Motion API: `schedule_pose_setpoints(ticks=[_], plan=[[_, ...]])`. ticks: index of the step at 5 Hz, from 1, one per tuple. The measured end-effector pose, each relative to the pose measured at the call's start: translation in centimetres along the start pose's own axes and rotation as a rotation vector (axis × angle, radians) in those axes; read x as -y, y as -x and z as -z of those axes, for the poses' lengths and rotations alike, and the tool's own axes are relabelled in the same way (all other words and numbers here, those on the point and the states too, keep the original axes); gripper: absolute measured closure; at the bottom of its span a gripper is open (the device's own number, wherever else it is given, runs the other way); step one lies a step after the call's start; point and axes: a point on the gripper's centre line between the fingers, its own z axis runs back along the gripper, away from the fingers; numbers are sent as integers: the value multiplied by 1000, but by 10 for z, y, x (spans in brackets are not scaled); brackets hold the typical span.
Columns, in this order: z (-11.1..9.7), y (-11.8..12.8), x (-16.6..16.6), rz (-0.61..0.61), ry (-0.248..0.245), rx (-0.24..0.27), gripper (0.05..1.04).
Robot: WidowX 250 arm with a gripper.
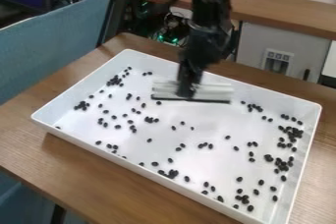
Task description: Sweep into pile
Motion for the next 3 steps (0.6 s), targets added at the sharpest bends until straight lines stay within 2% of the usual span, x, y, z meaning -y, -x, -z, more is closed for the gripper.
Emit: schedule_pose_setpoints(ticks=[1, 2, 3], plan=[[13, 44, -16, -245, 23, -53, 710], [34, 88, -36, -519, -12, 4, 711], [47, 116, -56, -779, -17, 107, 711]])
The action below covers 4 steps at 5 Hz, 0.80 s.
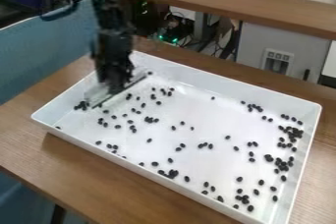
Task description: Sweep into pile
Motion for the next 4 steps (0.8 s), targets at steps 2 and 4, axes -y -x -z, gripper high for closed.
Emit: schedule_pose_setpoints(ticks=[2, 4], plan=[[8, 7, -3, -409, -9, -39, 711], [24, 11, 1, -341, 83, -46, 711]])
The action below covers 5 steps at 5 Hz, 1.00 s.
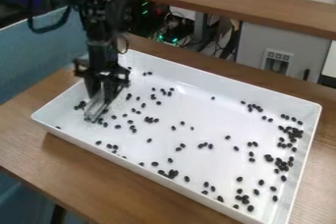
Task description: Sweep into pile
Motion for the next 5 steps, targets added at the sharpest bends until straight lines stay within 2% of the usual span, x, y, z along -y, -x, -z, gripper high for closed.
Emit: schedule_pose_setpoints(ticks=[1, 2, 3, 4, 5], plan=[[3, 5, -4, 120, 71, 43, 711], [3, 7, -6, 206, 134, 57, 711], [2, 3, 11, 282, 203, 89, 711], [2, 0, 42, 338, 242, 90, 710], [1, 5, 107, 421, 267, 38, 711]])
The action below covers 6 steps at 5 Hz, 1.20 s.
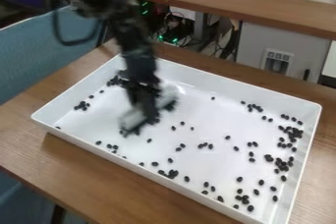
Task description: Sweep into pile
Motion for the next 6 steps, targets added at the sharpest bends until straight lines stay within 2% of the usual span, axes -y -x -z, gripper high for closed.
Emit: schedule_pose_setpoints(ticks=[1, 3, 4, 5, 6], plan=[[9, -11, 47, 41, -18, -65, 711], [29, -34, 127, 166, -28, -106, 711], [19, -34, 127, 187, -60, -145, 711], [-23, -38, 84, 106, -141, -108, 711], [-47, -30, 38, 8, -197, -95, 711]])
